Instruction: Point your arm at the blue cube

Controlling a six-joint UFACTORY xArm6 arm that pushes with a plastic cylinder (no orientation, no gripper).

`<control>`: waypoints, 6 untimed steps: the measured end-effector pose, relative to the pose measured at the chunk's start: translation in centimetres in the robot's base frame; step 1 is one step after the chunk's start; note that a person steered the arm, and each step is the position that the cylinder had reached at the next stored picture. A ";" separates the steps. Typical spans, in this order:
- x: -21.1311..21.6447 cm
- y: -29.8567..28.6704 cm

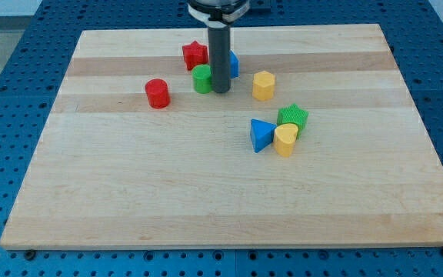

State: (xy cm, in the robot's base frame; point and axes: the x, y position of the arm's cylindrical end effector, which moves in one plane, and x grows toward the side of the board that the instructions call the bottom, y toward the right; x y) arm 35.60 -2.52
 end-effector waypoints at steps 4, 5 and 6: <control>-2.7 -5.0; -2.9 -7.5; -3.2 -10.2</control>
